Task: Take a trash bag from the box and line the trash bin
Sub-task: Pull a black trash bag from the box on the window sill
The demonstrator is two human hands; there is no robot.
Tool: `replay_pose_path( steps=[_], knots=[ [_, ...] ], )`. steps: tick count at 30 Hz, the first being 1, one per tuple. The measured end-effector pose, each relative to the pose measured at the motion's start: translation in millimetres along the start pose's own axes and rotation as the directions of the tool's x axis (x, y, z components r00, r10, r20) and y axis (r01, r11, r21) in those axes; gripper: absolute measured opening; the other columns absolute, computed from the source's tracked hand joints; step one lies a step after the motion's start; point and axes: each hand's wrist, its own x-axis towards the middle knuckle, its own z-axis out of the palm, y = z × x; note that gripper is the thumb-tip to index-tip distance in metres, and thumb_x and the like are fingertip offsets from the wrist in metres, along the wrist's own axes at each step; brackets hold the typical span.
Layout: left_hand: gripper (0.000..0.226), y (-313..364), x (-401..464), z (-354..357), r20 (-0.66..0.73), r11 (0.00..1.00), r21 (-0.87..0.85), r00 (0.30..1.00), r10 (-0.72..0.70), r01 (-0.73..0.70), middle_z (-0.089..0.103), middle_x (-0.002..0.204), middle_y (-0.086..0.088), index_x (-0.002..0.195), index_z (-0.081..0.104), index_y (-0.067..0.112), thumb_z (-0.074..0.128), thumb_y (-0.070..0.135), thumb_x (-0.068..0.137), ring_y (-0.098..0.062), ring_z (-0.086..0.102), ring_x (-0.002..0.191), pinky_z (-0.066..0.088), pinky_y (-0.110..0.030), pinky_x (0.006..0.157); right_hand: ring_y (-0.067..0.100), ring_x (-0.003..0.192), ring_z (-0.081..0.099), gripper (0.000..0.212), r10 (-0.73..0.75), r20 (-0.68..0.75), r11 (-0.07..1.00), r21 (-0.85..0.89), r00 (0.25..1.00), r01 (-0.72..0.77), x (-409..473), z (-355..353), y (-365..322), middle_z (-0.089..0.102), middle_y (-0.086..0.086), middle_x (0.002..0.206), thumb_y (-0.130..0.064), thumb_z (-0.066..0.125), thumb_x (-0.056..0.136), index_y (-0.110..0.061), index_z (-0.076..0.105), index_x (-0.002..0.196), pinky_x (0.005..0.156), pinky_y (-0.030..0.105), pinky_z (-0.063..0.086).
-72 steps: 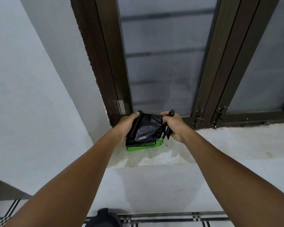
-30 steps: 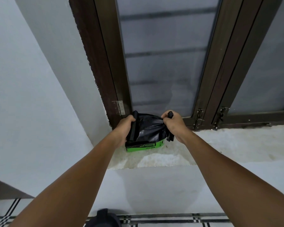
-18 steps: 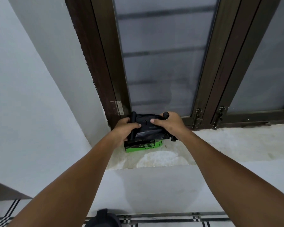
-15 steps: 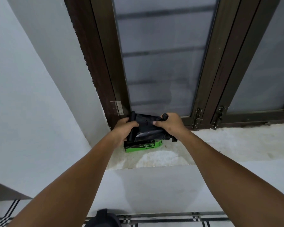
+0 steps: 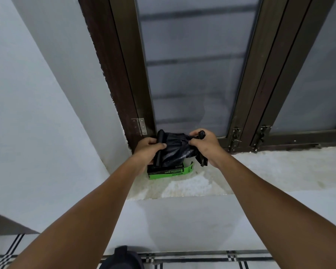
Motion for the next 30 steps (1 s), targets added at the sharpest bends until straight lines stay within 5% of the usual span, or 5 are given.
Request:
replay_pose_path(
  steps=[8,13,17,21,30],
  knots=[
    [0.02,4.8,-4.6,7.3,0.065,1.0,0.006,0.998,0.012,-0.012,0.078,0.094,-0.008,0.104,0.073,0.011,0.079,0.018,0.087,-0.018,0.077,0.073,0.058,-0.023,0.058,0.023,0.1,0.069,0.03,0.016,0.084,1.0,-0.002,0.996,-0.015,-0.7,7.7,-0.4,0.073,0.009,0.109,0.003,0.061,0.094,-0.009,0.071,0.119,0.095,0.036,0.057],
    [0.015,0.9,-0.3,16.1,0.058,0.999,0.044,0.998,-0.001,-0.002,0.078,0.1,-0.009,0.102,0.073,0.017,0.074,0.025,0.089,-0.025,0.076,0.091,0.061,-0.039,0.088,0.02,0.091,0.068,0.032,0.003,0.173,0.997,-0.071,0.985,0.009,-9.7,11.7,-8.8,0.072,0.001,0.09,0.003,0.051,0.096,-0.019,0.074,0.09,0.088,0.031,0.055],
    [0.022,-2.4,0.7,24.3,0.072,0.998,0.051,0.996,0.045,-0.049,0.076,0.105,-0.014,0.112,0.072,0.01,0.069,0.024,0.095,-0.026,0.073,0.092,0.057,-0.033,0.08,0.035,0.097,0.07,0.029,0.004,0.175,0.988,-0.155,0.985,0.023,-7.3,15.7,-8.1,0.075,0.02,0.098,-0.019,0.05,0.088,-0.001,0.073,0.092,0.091,0.044,0.055],
    [0.044,0.7,1.4,22.6,0.03,1.0,-0.012,0.999,0.022,-0.021,0.075,0.102,-0.004,0.107,0.07,0.014,0.053,0.055,0.099,-0.019,0.07,0.09,0.053,-0.031,0.08,0.024,0.072,0.055,0.026,0.036,0.176,0.984,-0.177,0.984,-0.004,-7.6,9.5,-6.5,0.054,0.009,0.073,-0.029,0.057,0.089,-0.008,0.059,0.074,0.068,0.035,0.039],
    [0.042,-2.4,0.5,14.5,0.095,1.0,0.001,0.995,0.001,-0.001,0.078,0.104,-0.007,0.104,0.074,0.017,0.058,0.055,0.097,-0.027,0.074,0.098,0.055,-0.046,0.099,0.02,0.082,0.076,0.024,0.061,0.24,0.997,-0.051,0.969,-0.05,-11.4,3.1,1.4,0.079,0.005,0.089,-0.034,0.075,0.09,-0.01,0.078,0.09,0.081,0.031,0.057]
  ],
)
